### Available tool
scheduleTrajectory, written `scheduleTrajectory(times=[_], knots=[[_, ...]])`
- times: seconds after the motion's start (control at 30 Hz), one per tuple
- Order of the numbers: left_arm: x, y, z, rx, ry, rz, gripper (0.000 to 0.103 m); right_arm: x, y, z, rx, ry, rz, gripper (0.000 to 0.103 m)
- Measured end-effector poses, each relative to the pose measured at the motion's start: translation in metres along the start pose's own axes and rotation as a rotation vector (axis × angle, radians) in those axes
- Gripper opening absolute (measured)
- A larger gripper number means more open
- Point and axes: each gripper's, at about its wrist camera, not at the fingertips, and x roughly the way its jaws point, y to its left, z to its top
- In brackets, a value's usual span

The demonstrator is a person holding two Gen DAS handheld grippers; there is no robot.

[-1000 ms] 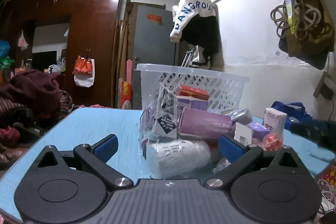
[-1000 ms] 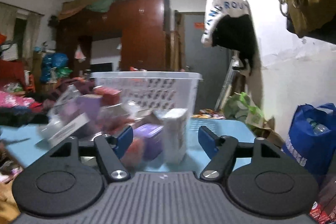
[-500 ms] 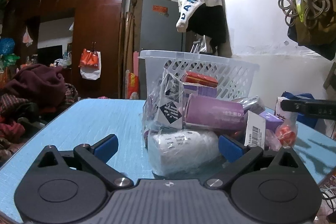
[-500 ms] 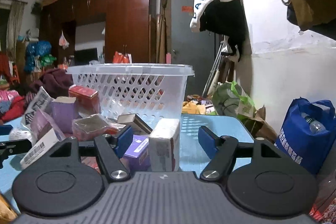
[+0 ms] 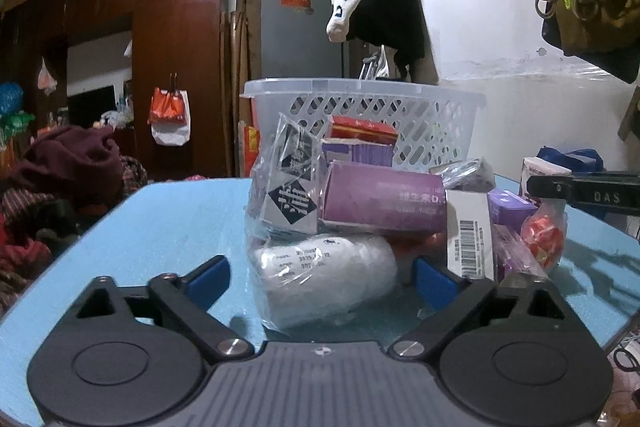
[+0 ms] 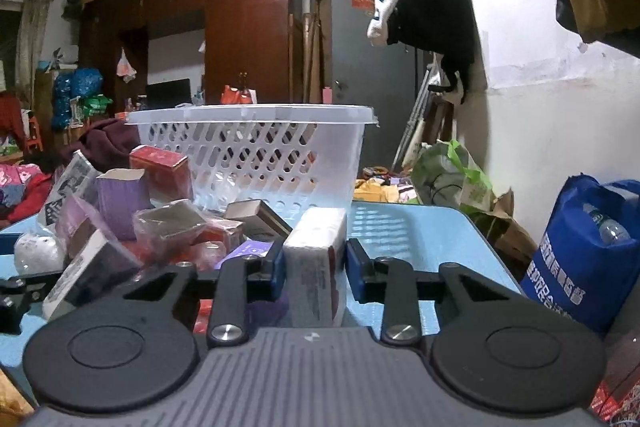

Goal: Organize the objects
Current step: 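Grasp the white wrapped roll with the left gripper while the right grasps a tall white box, then carry both items over the white basket and open both grippers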

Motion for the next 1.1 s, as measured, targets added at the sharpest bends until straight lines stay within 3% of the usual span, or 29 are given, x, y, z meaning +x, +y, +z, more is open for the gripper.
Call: scheduleTrajectory(times=[0.03, 0.07, 0.37, 0.67, 0.87, 1.1], knots=[[0.002, 0.000, -0.001, -0.003, 0.008, -0.002, 0.083, -0.001, 0.001, -0.001, -0.004, -0.004, 0.000, 0.035], [0.003, 0.002, -0.003, -0.013, 0.012, -0.011, 0.081, -0.002, 0.001, -0.001, -0.005, -0.008, 0.002, 0.035], [-0.022, 0.015, -0.014, -0.036, -0.046, -0.007, 0.081, -0.014, -0.009, -0.005, 0.029, -0.032, 0.012, 0.034], [-0.041, 0.028, 0.009, -0.074, -0.108, -0.061, 0.081, -0.024, -0.013, 0.004, 0.049, -0.067, 0.025, 0.032], [-0.019, 0.034, 0.045, -0.105, -0.123, -0.111, 0.081, -0.020, -0.005, 0.031, 0.018, -0.099, 0.051, 0.031], [0.026, 0.036, 0.123, -0.129, -0.135, -0.156, 0.081, 0.008, 0.002, 0.098, -0.012, -0.135, 0.113, 0.030]])
